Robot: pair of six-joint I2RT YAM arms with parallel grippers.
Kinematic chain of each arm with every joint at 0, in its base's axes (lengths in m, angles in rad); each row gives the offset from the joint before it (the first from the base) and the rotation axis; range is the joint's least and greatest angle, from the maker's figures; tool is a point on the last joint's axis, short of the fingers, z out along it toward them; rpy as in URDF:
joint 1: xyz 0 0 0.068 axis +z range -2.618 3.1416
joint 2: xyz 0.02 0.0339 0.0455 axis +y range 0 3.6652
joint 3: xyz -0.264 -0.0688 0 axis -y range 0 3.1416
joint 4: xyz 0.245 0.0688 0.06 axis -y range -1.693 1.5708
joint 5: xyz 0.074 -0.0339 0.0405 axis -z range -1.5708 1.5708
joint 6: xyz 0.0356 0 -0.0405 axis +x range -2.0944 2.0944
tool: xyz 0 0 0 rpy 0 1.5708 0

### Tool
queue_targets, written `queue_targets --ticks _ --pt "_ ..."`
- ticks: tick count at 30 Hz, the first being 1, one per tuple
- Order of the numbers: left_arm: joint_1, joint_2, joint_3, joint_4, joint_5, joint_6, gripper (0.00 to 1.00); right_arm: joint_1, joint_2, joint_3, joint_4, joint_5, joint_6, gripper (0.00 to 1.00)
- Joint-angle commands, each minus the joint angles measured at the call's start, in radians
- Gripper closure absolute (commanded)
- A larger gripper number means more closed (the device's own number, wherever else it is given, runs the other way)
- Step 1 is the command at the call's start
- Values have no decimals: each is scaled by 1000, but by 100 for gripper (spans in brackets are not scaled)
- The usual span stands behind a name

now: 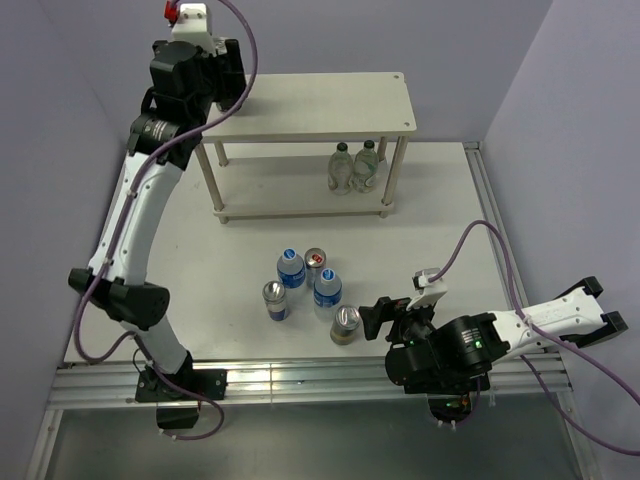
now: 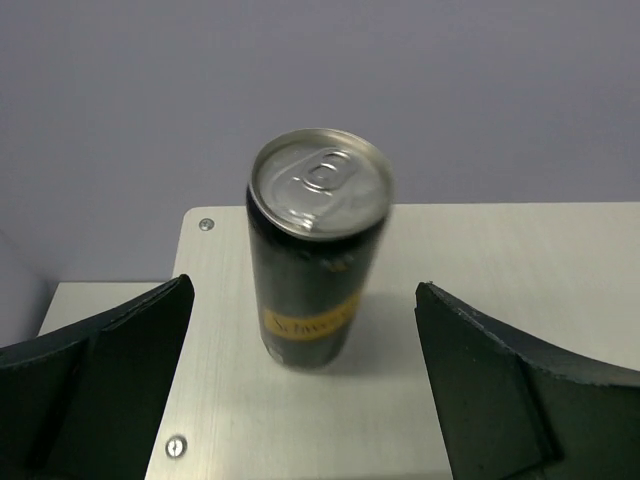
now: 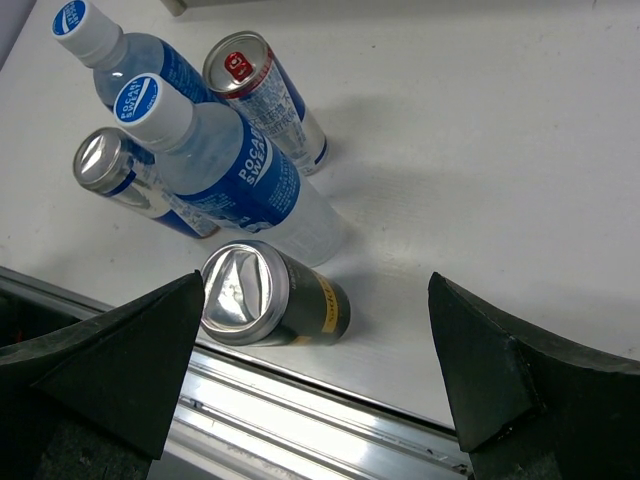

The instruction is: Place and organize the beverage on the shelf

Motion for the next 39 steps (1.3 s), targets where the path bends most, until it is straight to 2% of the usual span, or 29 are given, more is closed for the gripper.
queue_targets --ticks 1,5,6,7,9,12,18,20,24,28,36,39 --pt "-92 -164 -38 -21 -87 20 1 9 8 5 -21 62 48 0" --pt "-257 -331 -272 -17 -202 2 1 9 6 6 -27 64 54 0" --pt "-331 -404 -338 11 -249 -7 1 9 1 6 -23 64 49 0" --pt "-369 -440 -471 26 -276 -35 1 9 1 5 -20 64 48 0" --pt "-469 -536 -601 48 -316 -76 1 9 -2 5 -18 64 42 0" --pt "-584 -633 -867 54 -377 -221 1 9 -9 3 -18 64 43 0" --pt "-822 -763 -1176 -14 -489 -498 1 10 -14 -1 -6 65 29 0" --pt "-873 -788 -1238 -39 -529 -564 1 10 -12 0 -15 64 37 0" --pt "-1005 -811 -1380 -153 -623 -856 1 15 -22 -3 -6 61 31 0" --pt "-1127 -808 -1439 -208 -670 -1036 1 15 -17 -1 -9 65 34 0" --pt "-1174 -687 -1560 -100 -678 -1164 1 17 3 6 -21 64 45 0" --pt "-1172 -664 -1607 4 -698 -1129 1 15 1 5 -18 62 41 0"
